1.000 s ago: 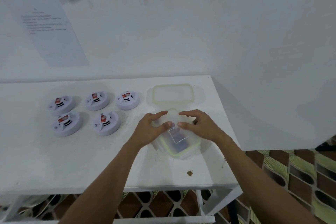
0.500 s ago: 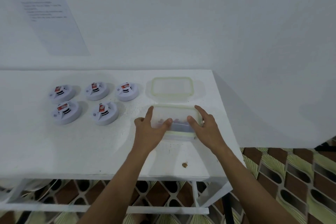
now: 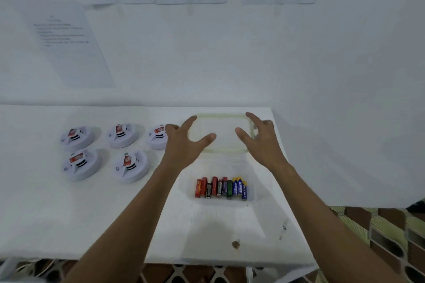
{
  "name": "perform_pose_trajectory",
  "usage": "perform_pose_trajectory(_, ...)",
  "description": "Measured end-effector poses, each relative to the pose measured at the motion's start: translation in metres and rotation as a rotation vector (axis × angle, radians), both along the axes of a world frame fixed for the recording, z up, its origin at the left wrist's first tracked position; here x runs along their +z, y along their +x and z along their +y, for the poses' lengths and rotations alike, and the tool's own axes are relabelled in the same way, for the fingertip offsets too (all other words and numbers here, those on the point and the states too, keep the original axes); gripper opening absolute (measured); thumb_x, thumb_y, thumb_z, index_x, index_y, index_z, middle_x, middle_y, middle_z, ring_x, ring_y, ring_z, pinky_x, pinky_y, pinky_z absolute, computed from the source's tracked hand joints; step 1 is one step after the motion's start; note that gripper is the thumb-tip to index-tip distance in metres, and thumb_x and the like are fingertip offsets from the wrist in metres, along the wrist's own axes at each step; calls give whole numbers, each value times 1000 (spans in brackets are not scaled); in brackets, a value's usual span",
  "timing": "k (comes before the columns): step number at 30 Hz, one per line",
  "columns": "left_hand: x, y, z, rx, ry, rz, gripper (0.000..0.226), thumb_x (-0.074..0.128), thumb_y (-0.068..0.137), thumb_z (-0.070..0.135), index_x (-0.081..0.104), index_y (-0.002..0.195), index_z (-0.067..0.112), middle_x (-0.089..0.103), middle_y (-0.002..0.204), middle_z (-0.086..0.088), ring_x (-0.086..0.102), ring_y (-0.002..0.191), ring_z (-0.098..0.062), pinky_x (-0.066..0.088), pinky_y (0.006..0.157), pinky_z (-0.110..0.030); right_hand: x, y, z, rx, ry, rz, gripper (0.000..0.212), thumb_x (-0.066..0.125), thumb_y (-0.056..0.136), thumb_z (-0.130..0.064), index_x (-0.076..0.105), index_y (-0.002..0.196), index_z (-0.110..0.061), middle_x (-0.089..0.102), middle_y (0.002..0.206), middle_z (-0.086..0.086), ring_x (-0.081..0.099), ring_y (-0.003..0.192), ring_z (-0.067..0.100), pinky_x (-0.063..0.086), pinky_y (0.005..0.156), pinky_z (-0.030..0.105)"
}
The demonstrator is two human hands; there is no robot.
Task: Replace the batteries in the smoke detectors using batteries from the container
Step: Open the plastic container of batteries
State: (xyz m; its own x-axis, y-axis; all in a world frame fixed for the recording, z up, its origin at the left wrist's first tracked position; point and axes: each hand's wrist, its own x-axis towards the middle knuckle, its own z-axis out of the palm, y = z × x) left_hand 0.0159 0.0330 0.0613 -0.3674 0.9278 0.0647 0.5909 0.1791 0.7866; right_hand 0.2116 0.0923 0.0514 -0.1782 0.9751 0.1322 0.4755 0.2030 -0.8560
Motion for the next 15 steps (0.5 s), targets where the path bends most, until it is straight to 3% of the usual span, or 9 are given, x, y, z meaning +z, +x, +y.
perform_pose_trajectory(8, -27, -21, 78, -38, -128, -14, 81, 70, 73, 65, 42, 142, 34, 26, 129, -7, 37, 133, -28, 41, 107, -42, -29, -13, 72, 64, -135, -112, 54, 60, 94, -47, 47, 144, -29, 34, 121, 2, 43, 125, 21, 33, 99, 23)
perform_pose_trajectory(10, -33, -22, 81, -41, -135, -73, 82, 72, 72, 62, 43, 142, 33, 27, 129, -5, 42, 130, -26, 43, 105, -40, -37, -11, 77, 59, -163, -118, 53, 59, 94, -48, 48, 143, -31, 36, 119, 2, 44, 124, 22, 36, 102, 27)
perform_pose_trajectory(15, -40, -22, 75, -22, -107, -100, 82, 74, 71, 60, 43, 143, 35, 32, 134, -7, 40, 130, -21, 37, 105, -32, -39, -11, 70, 63, -214, -52, 50, 59, 94, -48, 47, 142, -35, 38, 124, 2, 44, 109, 14, 34, 91, 23)
